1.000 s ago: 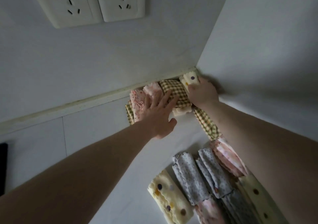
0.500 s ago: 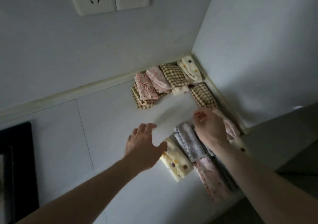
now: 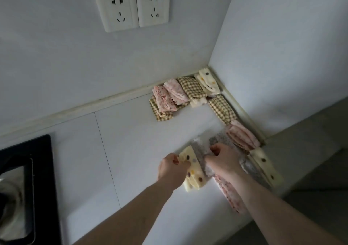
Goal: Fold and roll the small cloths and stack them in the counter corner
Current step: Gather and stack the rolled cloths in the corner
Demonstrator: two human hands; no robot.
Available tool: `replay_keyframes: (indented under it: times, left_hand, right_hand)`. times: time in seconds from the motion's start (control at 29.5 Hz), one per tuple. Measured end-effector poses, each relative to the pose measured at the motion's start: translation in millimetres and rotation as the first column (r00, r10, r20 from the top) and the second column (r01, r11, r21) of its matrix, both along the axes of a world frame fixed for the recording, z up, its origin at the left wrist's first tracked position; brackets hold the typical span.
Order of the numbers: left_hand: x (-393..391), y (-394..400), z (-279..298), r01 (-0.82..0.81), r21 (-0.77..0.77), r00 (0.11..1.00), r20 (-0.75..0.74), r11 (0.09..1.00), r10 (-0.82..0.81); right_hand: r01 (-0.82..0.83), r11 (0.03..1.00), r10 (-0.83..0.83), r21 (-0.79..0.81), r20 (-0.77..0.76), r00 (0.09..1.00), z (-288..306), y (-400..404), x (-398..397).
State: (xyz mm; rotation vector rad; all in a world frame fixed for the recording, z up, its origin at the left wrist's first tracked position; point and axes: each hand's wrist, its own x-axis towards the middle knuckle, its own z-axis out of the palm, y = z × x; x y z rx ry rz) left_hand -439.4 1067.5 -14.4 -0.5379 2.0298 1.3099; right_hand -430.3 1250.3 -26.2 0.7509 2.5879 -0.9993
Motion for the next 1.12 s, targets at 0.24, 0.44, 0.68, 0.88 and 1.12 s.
replay_keyframes:
  times: [0.24,0.44,0.68,0.88,1.12]
  left_hand:
    - [-85.8,-38.2,30.9,-0.268,0.223,0.931,-0.189,0.937,0.312]
    - [-181.2,-39.6,46.9,-0.316,0.262,0.892,-0.244,0.912,0.379]
    - [-240.3,-18.5,18.8,-0.354,0.179,0.892,-0.228,0.918,0.389]
    - [-220.1,-10.4,-11.5,-0.353,-0.049,0.917,-0.218,0.934,0.335]
    - [-222.0,-2.8,-20.9,-0.356,0.183,0.910,-0.157,0.917,0.384]
  right_hand:
    - [0.118,0.958,-0.171,-0.263,-0.190,0.967,40.4,-4.2,-71.1]
    - [0.022,0.957,-0.108,-0.290,-0.283,0.953,52.2,-15.2,-164.1]
    - [-0.033,0.985,-0.026,-0.170,-0.335,0.942,39.1,-29.3,-243.8]
    - [-0.239,0.971,0.239,0.024,-0.223,0.945,11.3,-37.2,-252.0]
    - [-0.275,0.955,0.294,0.107,-0.267,0.918,5.9,-34.3,-250.0]
